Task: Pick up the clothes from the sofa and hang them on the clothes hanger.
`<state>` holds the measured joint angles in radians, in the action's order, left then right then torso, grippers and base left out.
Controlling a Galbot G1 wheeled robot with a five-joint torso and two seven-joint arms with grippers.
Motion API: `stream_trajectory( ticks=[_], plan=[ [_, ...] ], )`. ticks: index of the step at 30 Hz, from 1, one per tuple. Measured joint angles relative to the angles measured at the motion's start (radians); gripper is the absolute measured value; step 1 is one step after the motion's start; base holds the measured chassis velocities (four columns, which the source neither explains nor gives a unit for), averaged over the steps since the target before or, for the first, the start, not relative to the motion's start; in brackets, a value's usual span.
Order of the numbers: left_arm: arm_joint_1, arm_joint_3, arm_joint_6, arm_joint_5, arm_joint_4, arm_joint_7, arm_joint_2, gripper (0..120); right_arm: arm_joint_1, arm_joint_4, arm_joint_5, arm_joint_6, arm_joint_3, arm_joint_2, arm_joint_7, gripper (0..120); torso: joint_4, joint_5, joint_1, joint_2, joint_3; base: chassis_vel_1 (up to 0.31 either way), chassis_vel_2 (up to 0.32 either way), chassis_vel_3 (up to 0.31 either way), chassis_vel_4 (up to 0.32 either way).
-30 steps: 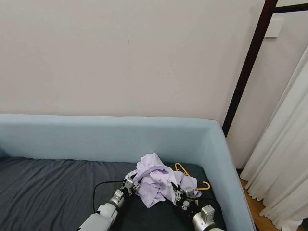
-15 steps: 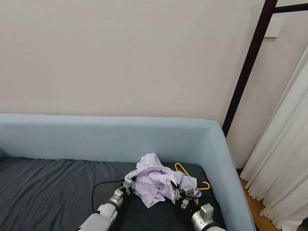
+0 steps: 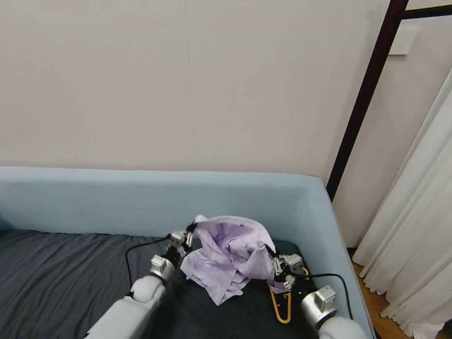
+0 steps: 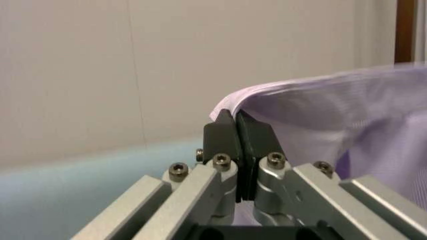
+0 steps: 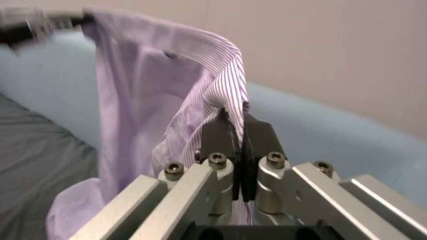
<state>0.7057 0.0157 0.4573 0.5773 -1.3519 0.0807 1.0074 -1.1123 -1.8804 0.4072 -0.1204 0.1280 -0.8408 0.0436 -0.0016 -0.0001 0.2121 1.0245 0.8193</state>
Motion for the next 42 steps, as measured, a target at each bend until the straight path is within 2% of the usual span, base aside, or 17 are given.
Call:
stream_trajectory(
  ticks=[1, 2, 3, 5, 6, 9, 10, 12, 14, 15, 19, 21, 25, 29, 33, 37, 42],
  plan=[
    [-0.001, 0.012, -0.023, 0.025, -0.064, -0.01, -0.036, 0, 0.011, -0.021, 0.002, 0.004, 0.011, 0.028, -0.002, 0, 0.0001, 0.0001, 0.0, 0.0, 0.0, 0.0, 0.0, 0.0, 0.0],
    [-0.001, 0.012, -0.023, 0.025, -0.064, -0.01, -0.036, 0, 0.011, -0.021, 0.002, 0.004, 0.011, 0.028, -0.002, 0, 0.0001, 0.0001, 0.0, 0.0, 0.0, 0.0, 0.0, 0.0, 0.0],
    [-0.007, 0.026, -0.053, 0.057, -0.141, -0.024, -0.081, 0, 0.026, -0.043, 0.007, 0.008, 0.022, 0.055, -0.003, 0, 0.0008, 0.0002, 0.0, 0.0, 0.0, 0.0, 0.0, 0.0, 0.0],
    [-0.027, 0.047, -0.11, 0.12, -0.265, -0.052, -0.16, 0, 0.055, -0.084, 0.028, 0.019, 0.04, 0.101, -0.003, 0, 0.0002, 0.0, 0.0, 0.0, 0.0, 0.0, 0.0, 0.0, 0.0],
    [-0.027, 0.047, -0.11, 0.12, -0.265, -0.052, -0.16, 0, 0.055, -0.084, 0.028, 0.019, 0.04, 0.101, -0.003, 0, 0.0002, 0.0, 0.0, 0.0, 0.0, 0.0, 0.0, 0.0, 0.0],
    [-0.062, 0.071, -0.177, 0.217, -0.404, -0.09, -0.269, 0, 0.11, -0.144, 0.081, 0.044, 0.056, 0.164, 0.004, 0, 0.0, 0.0003, 0.0, 0.0, 0.0, 0.0, 0.0, 0.0, 0.0],
    [-0.062, 0.071, -0.177, 0.217, -0.404, -0.09, -0.269, 0, 0.11, -0.144, 0.081, 0.044, 0.056, 0.164, 0.004, 0, 0.0, 0.0003, 0.0, 0.0, 0.0, 0.0, 0.0, 0.0, 0.0],
    [-0.078, 0.08, -0.209, 0.264, -0.474, -0.112, -0.35, 0, 0.159, -0.198, 0.129, 0.084, 0.06, 0.217, 0.032, 0, 0.0, 0.0002, 0.0, 0.0, 0.0, 0.0, 0.0, 0.0, 0.0],
    [-0.09, 0.087, -0.226, 0.283, -0.51, -0.126, -0.398, 0, 0.206, -0.246, 0.181, 0.118, 0.065, 0.268, 0.06, 0, 0.0004, 0.0, 0.0, 0.0, 0.0, 0.0, 0.0, 0.0, 0.0],
    [-0.09, 0.087, -0.226, 0.283, -0.51, -0.126, -0.398, 0, 0.206, -0.246, 0.181, 0.118, 0.065, 0.268, 0.06, 0, 0.0004, 0.0, 0.0, 0.0, 0.0, 0.0, 0.0, 0.0, 0.0],
    [-0.129, 0.109, -0.269, 0.33, -0.581, -0.177, -0.478, 0, 0.347, -0.339, 0.334, 0.177, 0.096, 0.38, 0.112, 0, 0.0, -0.0002, 0.0, 0.0, 0.0, 0.0, 0.0, 0.0, 0.0],
    [-0.14, 0.118, -0.279, 0.339, -0.597, -0.193, -0.493, 0, 0.377, -0.353, 0.364, 0.185, 0.107, 0.4, 0.118, 0, -0.0001, -0.0003, 0.0, 0.0, 0.0, 0.0, 0.0, 0.0, 0.0],
    [-0.174, 0.175, -0.32, 0.372, -0.671, -0.263, -0.553, 0, 0.448, -0.415, 0.495, 0.203, 0.197, 0.473, 0.134, 0, 0.0, -0.0002, 0.0, 0.0, 0.0, 0.0, 0.0, 0.0, 0.0],
    [-0.179, 0.236, -0.346, 0.385, -0.719, -0.288, -0.594, 0, 0.439, -0.441, 0.528, 0.203, 0.3, 0.512, 0.132, 0, -0.0001, 0.0001, 0.0, 0.0, 0.0, 0.0, 0.0, 0.0, 0.0],
    [-0.127, 0.289, -0.372, 0.377, -0.76, -0.3, -0.626, 0, 0.391, -0.459, 0.513, 0.218, 0.37, 0.524, 0.135, 0, 0.0, 0.0, 0.0, 0.0, 0.0, 0.0, 0.0, 0.0, 0.0],
    [0.044, 0.302, -0.401, 0.286, -0.802, -0.32, -0.639, 0, 0.187, -0.491, 0.365, 0.272, 0.387, 0.498, 0.202, 0, 0.0002, -0.0002, 0.0, 0.0, 0.0, 0.0, 0.0, 0.0, 0.0],
    [0.099, 0.287, -0.42, 0.256, -0.819, -0.328, -0.624, 0, 0.025, -0.535, 0.251, 0.314, 0.412, 0.459, 0.26, 0, -0.0001, 0.0, 0.0, 0.0, 0.0, 0.0, 0.0, 0.0, 0.0]
  ],
)
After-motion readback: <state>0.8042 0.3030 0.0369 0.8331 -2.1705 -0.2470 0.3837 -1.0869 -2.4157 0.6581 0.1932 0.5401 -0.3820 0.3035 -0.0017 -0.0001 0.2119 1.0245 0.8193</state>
